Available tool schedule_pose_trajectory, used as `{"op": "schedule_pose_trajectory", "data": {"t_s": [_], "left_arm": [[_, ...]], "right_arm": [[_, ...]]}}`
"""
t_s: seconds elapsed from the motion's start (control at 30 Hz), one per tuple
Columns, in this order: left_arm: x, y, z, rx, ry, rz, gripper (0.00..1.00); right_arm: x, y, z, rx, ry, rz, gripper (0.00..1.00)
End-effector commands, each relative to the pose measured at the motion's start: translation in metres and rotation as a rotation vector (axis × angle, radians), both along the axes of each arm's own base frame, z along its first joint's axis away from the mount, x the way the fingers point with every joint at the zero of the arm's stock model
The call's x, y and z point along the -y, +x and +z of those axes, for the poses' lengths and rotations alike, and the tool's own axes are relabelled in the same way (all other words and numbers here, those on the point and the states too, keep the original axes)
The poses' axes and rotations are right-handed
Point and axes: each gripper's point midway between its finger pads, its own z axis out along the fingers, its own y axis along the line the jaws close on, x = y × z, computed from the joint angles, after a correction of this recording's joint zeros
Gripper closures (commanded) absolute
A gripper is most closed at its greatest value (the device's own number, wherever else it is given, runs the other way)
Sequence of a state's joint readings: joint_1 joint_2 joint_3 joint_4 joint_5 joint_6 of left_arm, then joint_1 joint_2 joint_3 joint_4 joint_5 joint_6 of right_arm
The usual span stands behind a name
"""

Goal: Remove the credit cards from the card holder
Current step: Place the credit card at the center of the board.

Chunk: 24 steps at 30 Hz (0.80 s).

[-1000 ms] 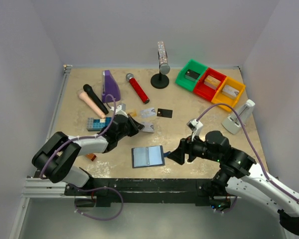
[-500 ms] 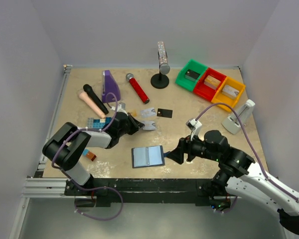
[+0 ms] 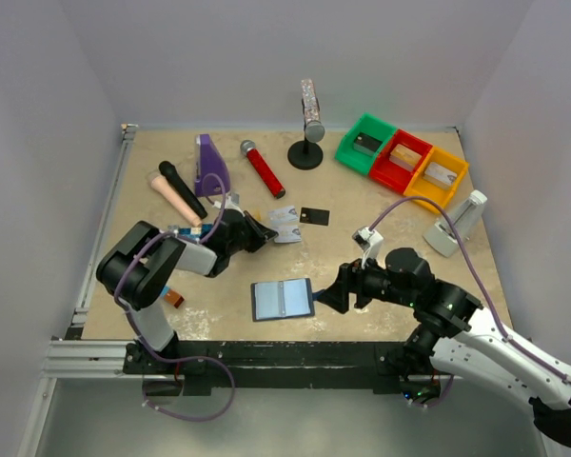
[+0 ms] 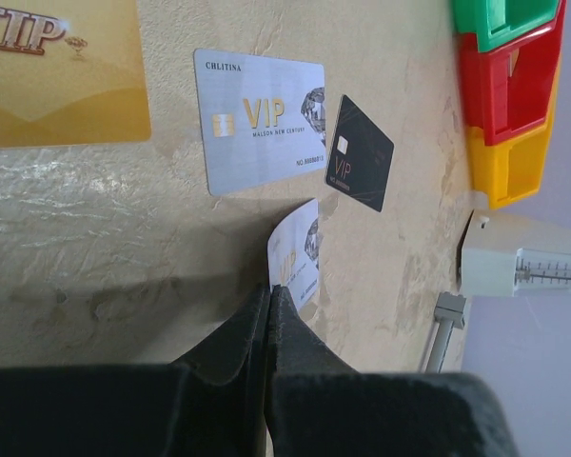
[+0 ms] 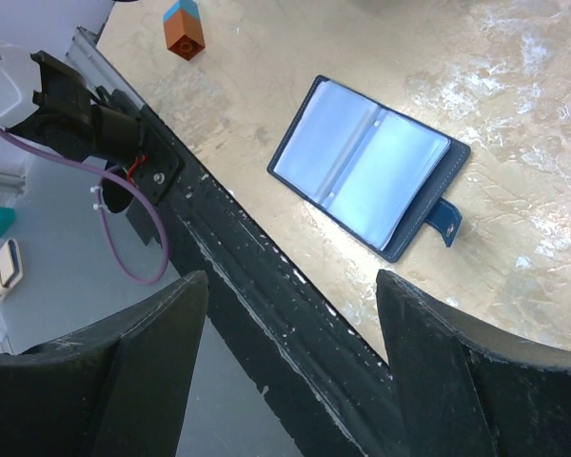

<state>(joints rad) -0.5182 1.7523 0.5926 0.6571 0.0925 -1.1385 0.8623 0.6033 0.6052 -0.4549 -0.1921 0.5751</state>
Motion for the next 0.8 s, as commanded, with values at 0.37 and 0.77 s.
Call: {"op": "schedule_pose_trajectory", "data": {"t_s": [0.37,0.77], "left_arm": [[-0.001,0.016,0.006,0.012,-0.06,-0.013,0.81],[-0.019,0.016,0.011,0.019,-0.033,0.001,0.75]], "right_arm": [[0.002,0.01,0.005,0.047,-0.006,-0.031,0.24],[0.003,0.01,0.002,0.042,-0.012,-0.033,0.23]]}}
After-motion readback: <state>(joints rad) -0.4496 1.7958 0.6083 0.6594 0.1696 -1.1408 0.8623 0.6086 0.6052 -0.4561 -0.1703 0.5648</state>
